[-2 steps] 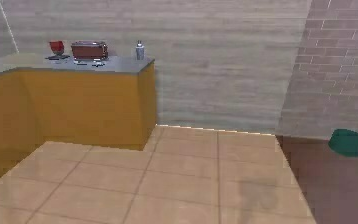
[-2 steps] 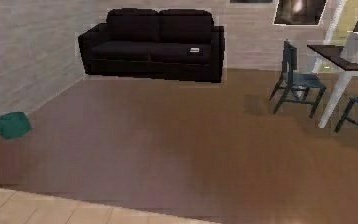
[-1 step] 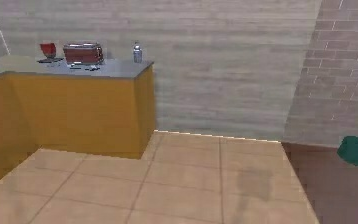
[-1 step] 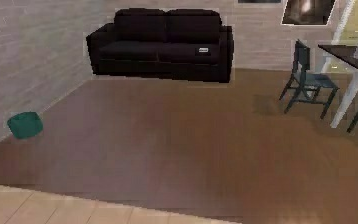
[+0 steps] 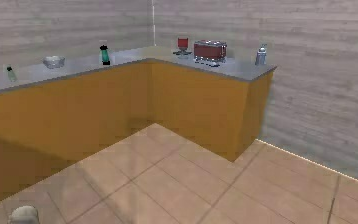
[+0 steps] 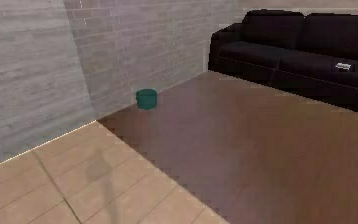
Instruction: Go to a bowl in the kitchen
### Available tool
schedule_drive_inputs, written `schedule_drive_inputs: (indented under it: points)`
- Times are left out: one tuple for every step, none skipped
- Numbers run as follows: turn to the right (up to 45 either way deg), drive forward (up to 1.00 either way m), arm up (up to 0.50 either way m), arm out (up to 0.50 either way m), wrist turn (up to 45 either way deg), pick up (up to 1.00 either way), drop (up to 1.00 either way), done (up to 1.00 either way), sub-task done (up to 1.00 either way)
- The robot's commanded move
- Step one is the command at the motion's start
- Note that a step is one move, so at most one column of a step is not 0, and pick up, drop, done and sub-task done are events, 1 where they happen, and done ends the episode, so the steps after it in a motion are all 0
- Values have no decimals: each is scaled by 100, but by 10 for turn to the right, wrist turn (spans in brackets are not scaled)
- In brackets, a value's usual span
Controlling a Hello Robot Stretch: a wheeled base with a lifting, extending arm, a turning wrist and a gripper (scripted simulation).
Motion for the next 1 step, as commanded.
schedule_drive_inputs:
  points:
    - [0,50,0,0,0,0,0,0,0]
